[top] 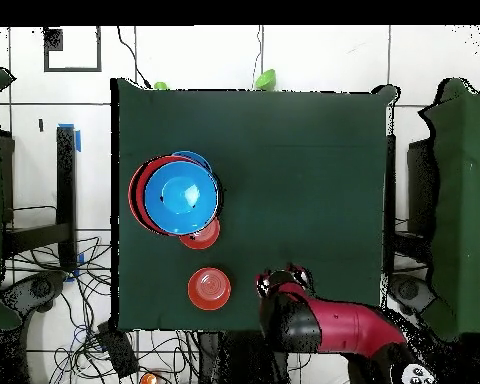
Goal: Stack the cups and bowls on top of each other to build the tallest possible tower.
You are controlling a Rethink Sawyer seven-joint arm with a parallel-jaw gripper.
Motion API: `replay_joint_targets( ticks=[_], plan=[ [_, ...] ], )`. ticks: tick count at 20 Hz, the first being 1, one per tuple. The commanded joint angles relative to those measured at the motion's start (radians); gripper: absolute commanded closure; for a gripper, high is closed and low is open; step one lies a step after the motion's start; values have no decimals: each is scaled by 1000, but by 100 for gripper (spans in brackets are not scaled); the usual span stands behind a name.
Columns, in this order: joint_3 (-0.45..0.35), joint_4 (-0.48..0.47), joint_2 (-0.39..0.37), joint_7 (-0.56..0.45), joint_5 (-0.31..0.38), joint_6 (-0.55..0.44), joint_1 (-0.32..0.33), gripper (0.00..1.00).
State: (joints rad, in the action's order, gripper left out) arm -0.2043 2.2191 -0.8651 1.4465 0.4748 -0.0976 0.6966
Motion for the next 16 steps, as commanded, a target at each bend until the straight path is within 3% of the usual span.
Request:
replay_joint_targets(
  ticks=[1, 16],
  plan=[
    [13, 32, 42, 237, -74, 22, -113, 0],
    [70, -3, 17, 407, -189, -29, -372, 0]
  ],
)
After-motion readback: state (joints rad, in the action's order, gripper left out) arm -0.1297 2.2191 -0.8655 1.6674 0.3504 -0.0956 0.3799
